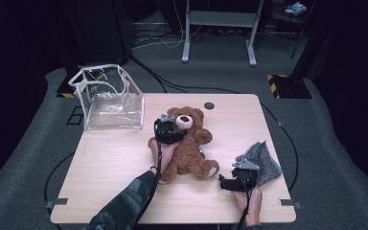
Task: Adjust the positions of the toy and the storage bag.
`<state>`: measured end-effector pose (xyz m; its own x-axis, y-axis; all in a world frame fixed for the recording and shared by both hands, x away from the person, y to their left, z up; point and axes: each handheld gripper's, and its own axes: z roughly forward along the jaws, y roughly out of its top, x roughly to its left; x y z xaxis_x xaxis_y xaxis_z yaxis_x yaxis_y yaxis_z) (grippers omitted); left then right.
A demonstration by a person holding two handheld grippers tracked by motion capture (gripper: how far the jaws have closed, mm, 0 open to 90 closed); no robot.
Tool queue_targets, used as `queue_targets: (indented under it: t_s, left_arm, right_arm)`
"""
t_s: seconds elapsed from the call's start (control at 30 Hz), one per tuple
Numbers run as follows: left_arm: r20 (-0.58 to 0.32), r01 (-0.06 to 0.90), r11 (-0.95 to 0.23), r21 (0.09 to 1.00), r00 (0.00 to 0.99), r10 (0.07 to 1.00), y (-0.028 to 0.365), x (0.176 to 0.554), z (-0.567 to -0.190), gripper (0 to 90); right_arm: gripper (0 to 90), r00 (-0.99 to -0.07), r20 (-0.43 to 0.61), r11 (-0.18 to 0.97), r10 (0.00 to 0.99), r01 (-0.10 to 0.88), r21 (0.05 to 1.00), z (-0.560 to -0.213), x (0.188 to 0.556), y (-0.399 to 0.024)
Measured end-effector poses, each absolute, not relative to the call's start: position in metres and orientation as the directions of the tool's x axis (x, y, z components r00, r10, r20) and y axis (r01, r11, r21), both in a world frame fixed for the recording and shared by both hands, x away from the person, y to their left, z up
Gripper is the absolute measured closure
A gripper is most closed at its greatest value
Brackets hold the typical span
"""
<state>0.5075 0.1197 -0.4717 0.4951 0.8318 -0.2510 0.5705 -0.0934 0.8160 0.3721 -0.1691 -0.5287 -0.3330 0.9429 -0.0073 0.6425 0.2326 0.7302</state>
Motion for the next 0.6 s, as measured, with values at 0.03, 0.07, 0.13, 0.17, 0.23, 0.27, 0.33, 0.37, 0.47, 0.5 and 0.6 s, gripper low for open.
queue_targets:
  t_s: [0.03, 0.07, 0.13, 0.17, 0.23, 0.27, 0.33, 0.37, 0.47, 0.5, 0.6]
  left_arm:
    - [-0.251, 0.571, -0.093, 0.816, 0.495, 0.832, 0.12, 0.508, -0.472, 56.5]
    - [-0.251, 0.562, -0.089, 0.823, 0.5, 0.829, 0.12, 0.506, -0.47, 56.5]
    - [-0.244, 0.536, -0.086, 0.84, 0.515, 0.822, 0.123, 0.503, -0.466, 57.3]
    - [-0.241, 0.519, -0.077, 0.851, 0.518, 0.821, 0.124, 0.5, -0.463, 57.3]
    - [-0.221, 0.474, -0.071, 0.877, 0.533, 0.817, 0.127, 0.495, -0.457, 57.8]
    - [-0.221, 0.474, -0.071, 0.877, 0.533, 0.817, 0.127, 0.495, -0.457, 58.0]
    - [-0.208, 0.443, -0.067, 0.894, 0.544, 0.813, 0.13, 0.49, -0.453, 58.3]
    - [-0.195, 0.414, -0.063, 0.908, 0.551, 0.811, 0.133, 0.486, -0.449, 58.3]
    - [-0.163, 0.376, -0.08, 0.923, 0.571, 0.805, 0.138, 0.481, -0.443, 58.5]
    - [-0.163, 0.376, -0.08, 0.923, 0.571, 0.805, 0.138, 0.481, -0.443, 58.5]
    - [-0.134, 0.333, -0.083, 0.939, 0.581, 0.803, 0.144, 0.475, -0.435, 58.7]
  right_arm:
    - [6.9, -0.333, -0.007, 0.233, 0.943, 0.642, 0.73, -0.529, 0.372, -0.169]
    - [7.5, -0.327, 0.001, 0.222, 0.945, 0.643, 0.733, -0.529, 0.372, -0.169]
    - [8.2, -0.339, 0.003, 0.23, 0.941, 0.644, 0.73, -0.529, 0.372, -0.171]
    - [8.2, -0.339, 0.003, 0.23, 0.941, 0.644, 0.73, -0.529, 0.372, -0.171]
    - [8.9, -0.336, 0.003, 0.227, 0.942, 0.643, 0.732, -0.529, 0.372, -0.171]
    - [9.0, -0.336, 0.004, 0.226, 0.942, 0.642, 0.732, -0.529, 0.372, -0.172]
    - [9.3, -0.336, 0.005, 0.225, 0.942, 0.641, 0.733, -0.529, 0.372, -0.172]
    - [9.2, -0.336, 0.005, 0.225, 0.942, 0.642, 0.733, -0.529, 0.372, -0.172]
    - [9.3, -0.33, 0.008, 0.218, 0.944, 0.641, 0.736, -0.529, 0.372, -0.171]
    - [9.3, -0.33, 0.008, 0.218, 0.944, 0.641, 0.736, -0.529, 0.372, -0.171]
    - [9.3, -0.33, 0.009, 0.218, 0.944, 0.641, 0.736, -0.529, 0.372, -0.171]
